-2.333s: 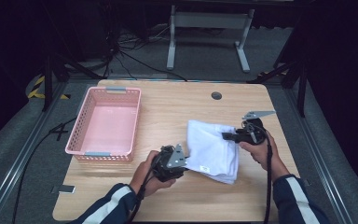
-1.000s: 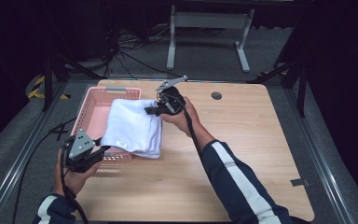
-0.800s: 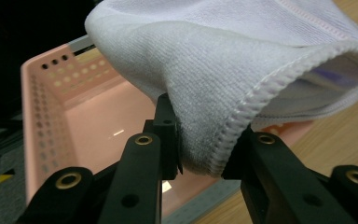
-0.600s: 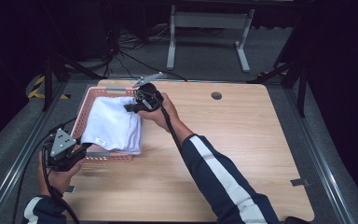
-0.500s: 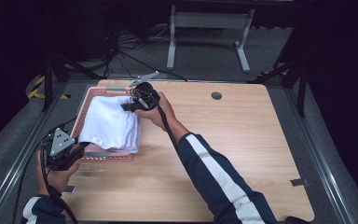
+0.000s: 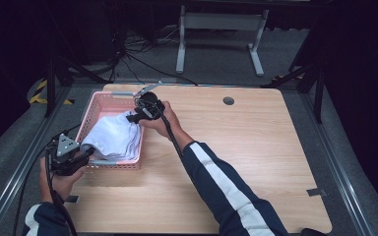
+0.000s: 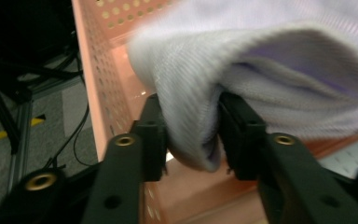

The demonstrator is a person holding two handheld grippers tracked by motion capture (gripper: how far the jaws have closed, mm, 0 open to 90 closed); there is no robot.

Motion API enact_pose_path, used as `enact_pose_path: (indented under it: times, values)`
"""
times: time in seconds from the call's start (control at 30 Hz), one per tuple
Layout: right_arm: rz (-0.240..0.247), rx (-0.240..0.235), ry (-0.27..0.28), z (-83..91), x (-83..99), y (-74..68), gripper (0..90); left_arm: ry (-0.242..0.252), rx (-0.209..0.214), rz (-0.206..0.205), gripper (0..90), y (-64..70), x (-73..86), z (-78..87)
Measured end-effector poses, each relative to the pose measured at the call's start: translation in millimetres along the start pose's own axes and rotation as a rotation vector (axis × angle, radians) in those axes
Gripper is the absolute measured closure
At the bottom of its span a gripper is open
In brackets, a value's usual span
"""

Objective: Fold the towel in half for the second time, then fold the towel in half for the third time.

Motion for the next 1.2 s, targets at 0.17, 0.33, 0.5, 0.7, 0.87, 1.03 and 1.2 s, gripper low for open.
enact_pose_path:
  times: [0.17, 0.33, 0.5, 0.7, 0.87, 1.03, 1.2]
  values:
    - [0.003, 0.021, -0.01, 15.2, 6.5, 8.4, 37.5, 0.037, -0.02, 0.027, 37.5, 1.2, -4.6, 6.6]
    - [0.096, 0.023, -0.05, 39.2, 18.2, 5.3, 33.3, 0.101, 0.017, 0.078, 27.0, 6.9, -13.7, 15.8]
    - [0.173, 0.079, -0.09, 61.4, 35.9, 4.0, 33.2, 0.154, 0.108, 0.021, 24.4, 30.7, -27.4, 25.3]
    - [0.167, 0.102, -0.086, 93.7, 62.6, 7.6, 33.5, 0.161, 0.185, -0.029, 23.8, 58.4, -36.0, 26.6]
    - [0.175, 0.136, -0.096, 113.3, 79.3, 12.9, 33.5, 0.145, 0.269, -0.079, 23.5, 82.4, -39.1, 19.4]
    - [0.22, 0.233, -0.13, 137.1, 101.2, 16.2, 33.8, 0.129, 0.327, -0.148, 22.2, 106.4, -41.2, 16.1]
    - [0.223, 0.245, -0.154, 162.1, 122.1, 16.1, 33.1, 0.099, 0.343, -0.21, 22.2, 129.8, -43.4, 13.9]
Point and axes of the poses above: each handheld gripper's, and its own axes: z roughly backward along the jaws, x roughly out of its underside, y roughly to its right, the point moved 2 cm from there along -z, roughly forward along the jaws, and after that the axes turned 1 degree about -z, right-handed, at the moved point
